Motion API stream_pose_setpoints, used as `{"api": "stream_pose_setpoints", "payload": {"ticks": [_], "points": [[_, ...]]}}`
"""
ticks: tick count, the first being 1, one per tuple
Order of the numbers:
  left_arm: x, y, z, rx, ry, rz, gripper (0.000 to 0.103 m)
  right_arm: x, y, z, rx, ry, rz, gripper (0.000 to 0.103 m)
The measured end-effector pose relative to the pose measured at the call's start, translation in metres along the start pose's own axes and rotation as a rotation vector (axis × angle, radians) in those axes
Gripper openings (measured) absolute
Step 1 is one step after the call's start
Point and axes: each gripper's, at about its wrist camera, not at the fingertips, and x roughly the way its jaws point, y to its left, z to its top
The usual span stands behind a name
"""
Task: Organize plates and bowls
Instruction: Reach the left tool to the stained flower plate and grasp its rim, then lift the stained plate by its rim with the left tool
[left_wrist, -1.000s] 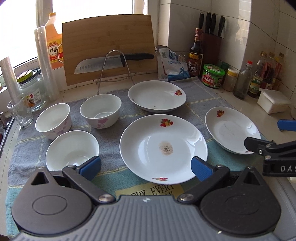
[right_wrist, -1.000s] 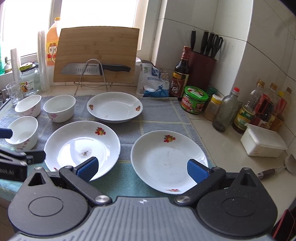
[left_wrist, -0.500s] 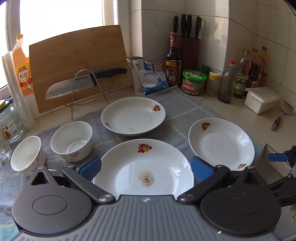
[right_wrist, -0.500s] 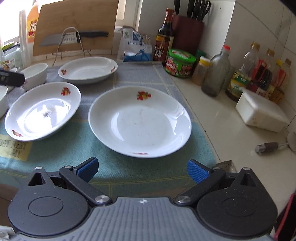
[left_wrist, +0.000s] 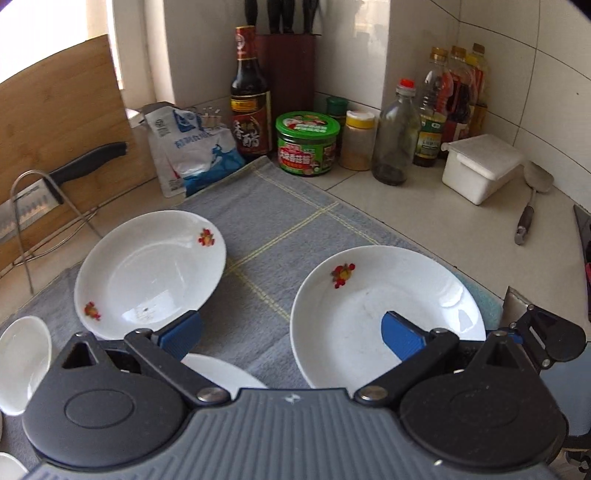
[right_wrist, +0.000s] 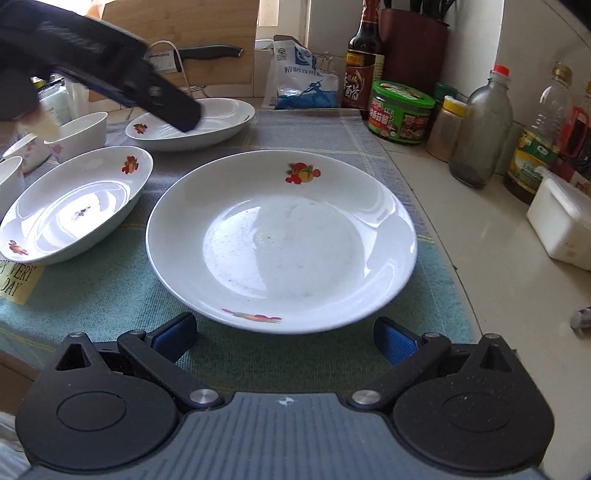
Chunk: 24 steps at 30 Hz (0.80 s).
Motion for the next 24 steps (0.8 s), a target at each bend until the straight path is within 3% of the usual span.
{"api": "stream_pose_setpoints", "payload": {"ticks": [8, 11, 14, 17, 24], "points": [[0.067, -0.019, 0.029, 0.129, 0.108, -0.109, 0.102, 0.002, -0.014, -0.005, -0.037, -0.057, 0.051, 0.103], [0.087, -0.024, 0.035, 0.178, 0.176, -0.161, 0.095, 0.001, -0.016, -0.009, -0.052, -0.083, 0.067, 0.103], [0.102, -0.027, 0.039, 0.215, 0.232, -0.195, 0.080, 0.002, -0.017, -0.007, -0.065, -0.081, 0.081, 0.103], [0.114, -0.028, 0.041, 0.243, 0.288, -0.222, 0.074, 0.005, -0.020, -0.003, -0.083, -0.075, 0.097, 0.103], [0.124, -0.024, 0.043, 0.276, 0.356, -0.272, 0.074, 0.007, -0.020, -0.001, -0.096, -0.060, 0.114, 0.103]]}}
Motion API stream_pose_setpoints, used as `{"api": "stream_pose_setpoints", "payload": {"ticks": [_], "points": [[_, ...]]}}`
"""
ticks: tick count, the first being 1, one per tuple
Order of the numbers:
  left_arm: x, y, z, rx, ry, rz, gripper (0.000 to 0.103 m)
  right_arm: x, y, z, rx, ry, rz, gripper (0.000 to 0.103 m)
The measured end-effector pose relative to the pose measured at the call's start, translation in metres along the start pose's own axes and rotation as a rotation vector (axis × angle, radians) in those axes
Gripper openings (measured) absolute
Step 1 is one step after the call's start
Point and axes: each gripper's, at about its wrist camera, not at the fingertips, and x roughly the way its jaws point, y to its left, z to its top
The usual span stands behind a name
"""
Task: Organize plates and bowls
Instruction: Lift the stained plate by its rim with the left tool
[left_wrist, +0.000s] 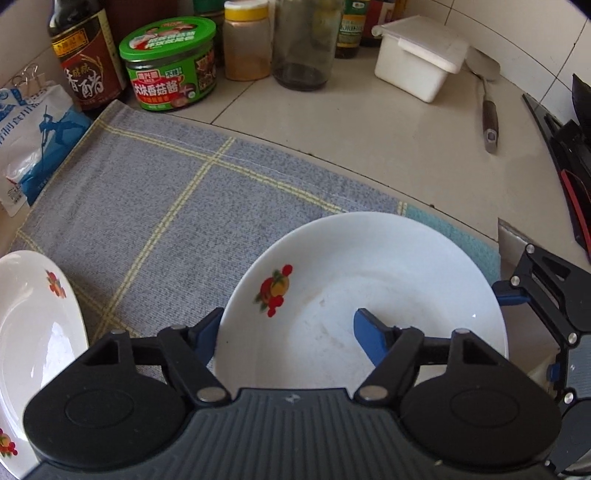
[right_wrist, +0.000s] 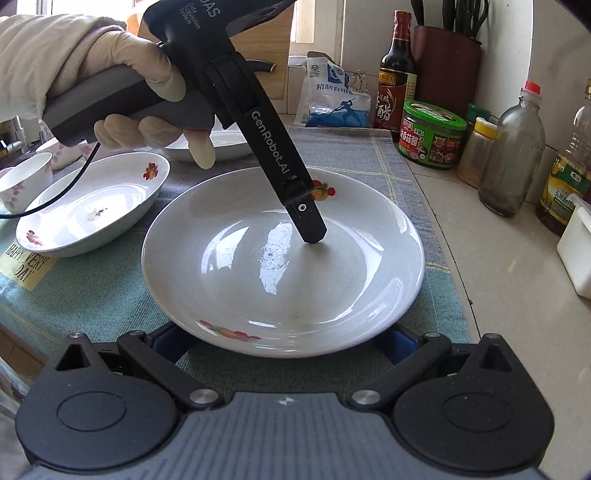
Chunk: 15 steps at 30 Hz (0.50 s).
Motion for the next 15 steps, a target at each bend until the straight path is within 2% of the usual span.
{"api": "stream_pose_setpoints", "payload": {"ticks": [9, 15], "points": [[0.001, 0.002, 0.001, 0.008, 0.019, -0.008, 0.073, 0.003, -0.001, 0.008, -0.001, 0.050, 0.017, 0.103], [-0.002, 0.011, 0.012, -0.006, -0.007, -0.006, 0.073, 0.005, -0.010, 0.017, 0.001, 0.050, 0.024, 0.103]]}}
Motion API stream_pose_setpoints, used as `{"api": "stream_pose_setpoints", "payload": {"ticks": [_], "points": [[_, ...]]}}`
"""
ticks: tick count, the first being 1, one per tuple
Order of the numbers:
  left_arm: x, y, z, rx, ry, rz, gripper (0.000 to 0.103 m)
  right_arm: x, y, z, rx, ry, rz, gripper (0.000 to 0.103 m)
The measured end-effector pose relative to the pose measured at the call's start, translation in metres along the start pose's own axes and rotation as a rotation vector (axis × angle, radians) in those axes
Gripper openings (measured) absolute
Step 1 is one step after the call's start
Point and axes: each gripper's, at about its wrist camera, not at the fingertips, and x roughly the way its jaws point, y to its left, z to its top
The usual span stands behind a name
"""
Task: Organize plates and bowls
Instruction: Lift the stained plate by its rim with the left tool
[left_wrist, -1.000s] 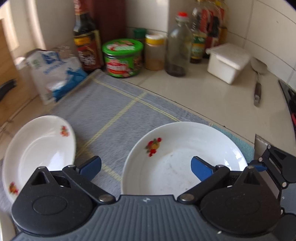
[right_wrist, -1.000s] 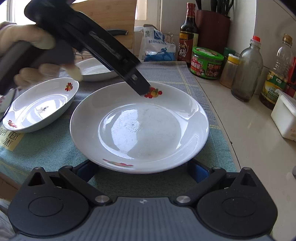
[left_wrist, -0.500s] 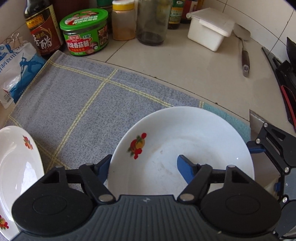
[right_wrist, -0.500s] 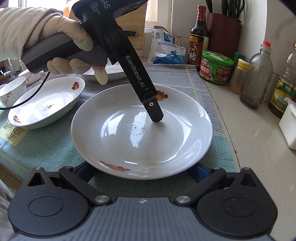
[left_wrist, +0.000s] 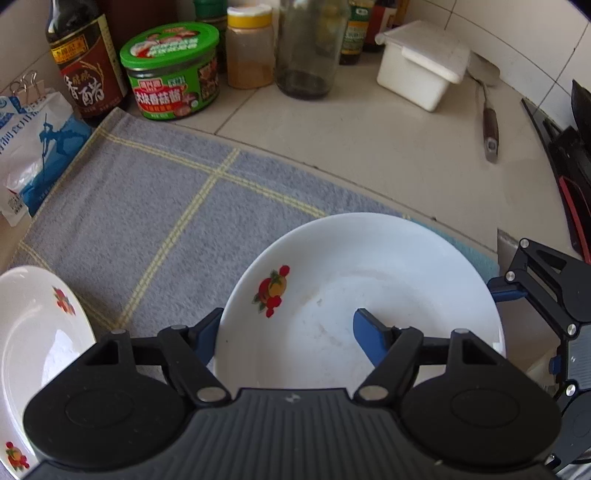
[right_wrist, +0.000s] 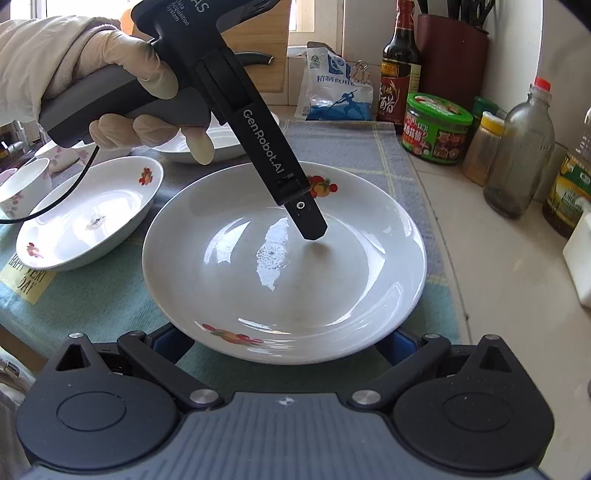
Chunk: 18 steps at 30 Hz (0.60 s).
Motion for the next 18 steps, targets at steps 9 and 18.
{"api": "stream_pose_setpoints", "payload": {"ticks": [9, 18], "points": [[0.006, 0.024, 0.026, -0.019, -0.066, 0.018, 0.073, 0.018, -0.026, 0.024, -0.047, -0.025, -0.033, 0.103], [0.032, 0.043, 0.033, -0.048, -0.077, 0.030, 0.073, 0.045, -0.045, 0.036, -0.036, -0.011, -0.024, 0.103]]}}
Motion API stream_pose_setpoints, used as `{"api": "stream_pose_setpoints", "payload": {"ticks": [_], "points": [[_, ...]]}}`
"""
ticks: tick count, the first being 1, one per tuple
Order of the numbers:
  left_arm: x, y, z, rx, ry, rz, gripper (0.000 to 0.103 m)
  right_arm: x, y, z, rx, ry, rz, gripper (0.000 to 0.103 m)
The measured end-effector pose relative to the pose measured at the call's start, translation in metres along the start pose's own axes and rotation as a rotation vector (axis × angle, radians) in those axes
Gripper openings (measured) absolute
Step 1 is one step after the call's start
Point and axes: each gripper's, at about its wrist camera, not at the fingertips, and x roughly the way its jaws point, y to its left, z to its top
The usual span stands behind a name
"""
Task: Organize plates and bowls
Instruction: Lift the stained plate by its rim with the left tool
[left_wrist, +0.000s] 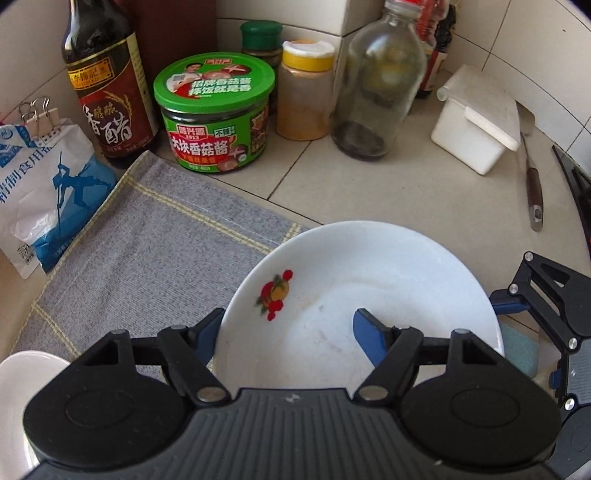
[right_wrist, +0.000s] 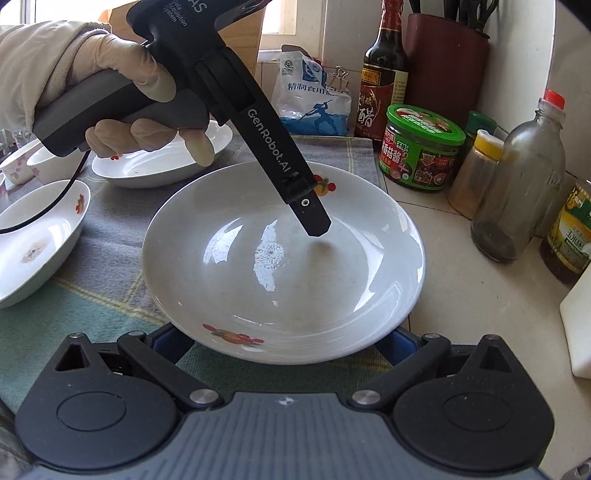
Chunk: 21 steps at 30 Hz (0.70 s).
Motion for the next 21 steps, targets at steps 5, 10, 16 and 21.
{"api": "stream_pose_setpoints", "payload": {"ticks": [5, 10, 16, 21], "points": [[0.005, 0.004, 0.001, -0.008, -0.006, -0.009, 0.073, 0.003, -0.001, 0.000, 0.002, 0.006, -0.003, 0.103], [0.005, 0.004, 0.003, -0.010, -0.016, -0.009, 0.073, 0.004, -0.002, 0.001, 0.002, 0.009, -0.012, 0.103], [0.005, 0.003, 0.003, -0.015, -0.028, 0.004, 0.074, 0.005, -0.002, 0.003, 0.000, 0.009, -0.011, 0.103], [-0.009, -0.001, 0.000, -0.019, -0.064, 0.060, 0.076, 0.003, -0.003, 0.006, 0.005, 0.038, -0.012, 0.103]]}}
